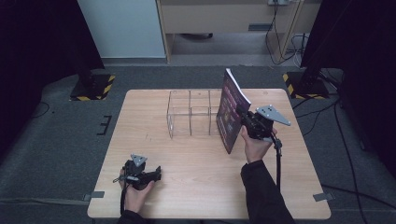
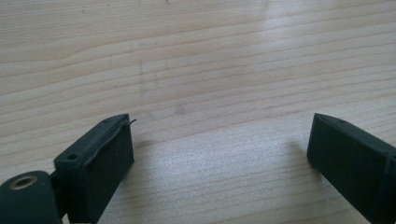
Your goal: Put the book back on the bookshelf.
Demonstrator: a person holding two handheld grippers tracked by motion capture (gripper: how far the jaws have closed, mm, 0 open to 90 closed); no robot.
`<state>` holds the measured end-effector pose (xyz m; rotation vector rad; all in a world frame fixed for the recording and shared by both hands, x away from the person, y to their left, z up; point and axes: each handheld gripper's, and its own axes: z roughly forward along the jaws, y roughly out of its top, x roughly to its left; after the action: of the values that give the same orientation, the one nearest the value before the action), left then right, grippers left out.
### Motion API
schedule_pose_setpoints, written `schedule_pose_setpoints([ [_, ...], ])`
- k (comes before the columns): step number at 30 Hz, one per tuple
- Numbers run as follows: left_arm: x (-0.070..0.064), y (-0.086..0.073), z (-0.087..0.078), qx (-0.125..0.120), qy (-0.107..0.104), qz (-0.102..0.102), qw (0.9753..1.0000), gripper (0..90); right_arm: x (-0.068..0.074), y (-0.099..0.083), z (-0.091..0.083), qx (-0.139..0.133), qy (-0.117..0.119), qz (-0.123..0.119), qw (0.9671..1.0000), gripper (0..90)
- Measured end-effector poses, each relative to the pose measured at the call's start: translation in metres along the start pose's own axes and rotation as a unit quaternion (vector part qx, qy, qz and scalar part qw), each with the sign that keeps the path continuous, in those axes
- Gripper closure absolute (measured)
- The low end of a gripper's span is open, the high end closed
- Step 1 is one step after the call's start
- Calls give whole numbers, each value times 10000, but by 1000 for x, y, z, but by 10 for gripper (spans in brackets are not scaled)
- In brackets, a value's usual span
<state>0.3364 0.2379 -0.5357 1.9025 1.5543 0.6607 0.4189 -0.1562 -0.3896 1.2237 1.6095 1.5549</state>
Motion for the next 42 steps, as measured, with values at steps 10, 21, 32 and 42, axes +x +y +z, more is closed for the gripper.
schedule_pose_setpoints([
  [10,0,0,0,-1,0,-1,10000,62,-6,-5,18,-115,-151,-54,9998,844],
  [21,0,0,0,-1,0,-5,10000,62,-4,-7,27,-290,-278,-82,9992,844],
  [32,0,0,0,-1,0,-3,10000,62,1,-16,28,-376,-514,-174,9978,843],
  [42,0,0,0,-2,0,-5,10000,62,4,-15,27,-225,-591,-362,9973,819],
])
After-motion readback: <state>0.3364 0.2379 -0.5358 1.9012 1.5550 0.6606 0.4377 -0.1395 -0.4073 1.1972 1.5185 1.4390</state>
